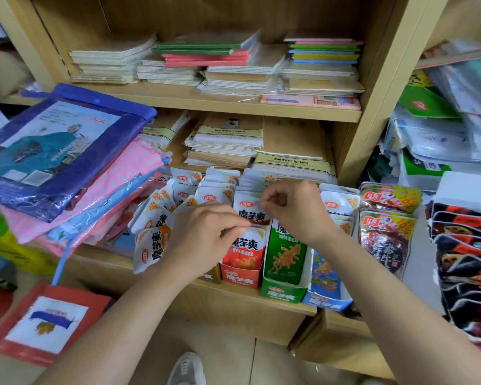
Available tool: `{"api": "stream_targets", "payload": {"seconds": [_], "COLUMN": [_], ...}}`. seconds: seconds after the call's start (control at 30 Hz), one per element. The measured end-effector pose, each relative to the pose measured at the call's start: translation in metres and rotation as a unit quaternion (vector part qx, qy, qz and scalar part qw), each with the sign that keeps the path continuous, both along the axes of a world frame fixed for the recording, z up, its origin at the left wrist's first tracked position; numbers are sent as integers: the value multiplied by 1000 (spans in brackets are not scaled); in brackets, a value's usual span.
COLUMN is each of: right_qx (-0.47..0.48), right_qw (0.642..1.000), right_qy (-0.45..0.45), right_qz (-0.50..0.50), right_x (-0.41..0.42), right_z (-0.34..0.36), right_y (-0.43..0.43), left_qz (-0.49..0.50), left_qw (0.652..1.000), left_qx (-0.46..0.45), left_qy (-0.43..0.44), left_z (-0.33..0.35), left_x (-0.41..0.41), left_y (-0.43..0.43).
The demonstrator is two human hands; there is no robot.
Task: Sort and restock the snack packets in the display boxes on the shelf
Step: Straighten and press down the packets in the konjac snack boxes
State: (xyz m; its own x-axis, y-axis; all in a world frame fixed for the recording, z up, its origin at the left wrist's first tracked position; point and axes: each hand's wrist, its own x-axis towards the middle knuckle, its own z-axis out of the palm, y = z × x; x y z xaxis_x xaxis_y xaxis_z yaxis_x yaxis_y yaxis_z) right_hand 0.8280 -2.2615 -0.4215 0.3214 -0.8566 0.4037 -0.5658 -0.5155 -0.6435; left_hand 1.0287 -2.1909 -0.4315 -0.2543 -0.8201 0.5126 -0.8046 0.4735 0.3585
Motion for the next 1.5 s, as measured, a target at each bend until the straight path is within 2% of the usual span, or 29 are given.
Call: {"api": "stream_targets", "payload": {"seconds": [0.07,0.13,0.2,0.3,0.4,0.47,0.67,0.83,1.0,1.17,1.33,1.4,1.5], "right_qx": [29,57,10,-120,-100,-79,-105,-88,-98,-92,-105,-121,-143], "right_qw": [1000,996,993,991,983,975,971,951,944,956,975,983,988], "right_qy": [-5,-73,-106,-4,150,208,213,290,311,274,188,125,35], "right_qz": [8,-12,-48,-62,-38,-26,-20,-60,-58,-51,-47,-58,-47], "right_x": [-1,-5,-10,-14,-22,-26,-40,-46,-45,-45,-47,-44,-29], "right_z": [-5,-5,-1,-5,-16,-20,-16,-22,-24,-22,-15,-8,-1], "right_y": [-1,-4,-4,0,2,3,5,3,2,5,7,10,20], "left_qz": [19,37,46,76,86,78,36,56,69,45,-16,5,93], "left_qw": [1000,998,996,995,996,996,989,982,981,985,996,998,993], "left_qx": [-15,-42,-76,-69,-21,16,43,87,82,92,81,46,-17], "left_qy": [4,11,24,18,-24,-51,-138,-156,-158,-138,-22,33,74], "left_z": [-3,-5,-9,-13,-13,-8,1,-5,-2,-5,7,14,18], "left_x": [-4,-8,-13,-23,-25,-21,-30,-36,-39,-35,-20,-2,34], "left_y": [-7,-15,-23,-29,-28,-25,-23,-37,-42,-42,-22,-11,3]}}
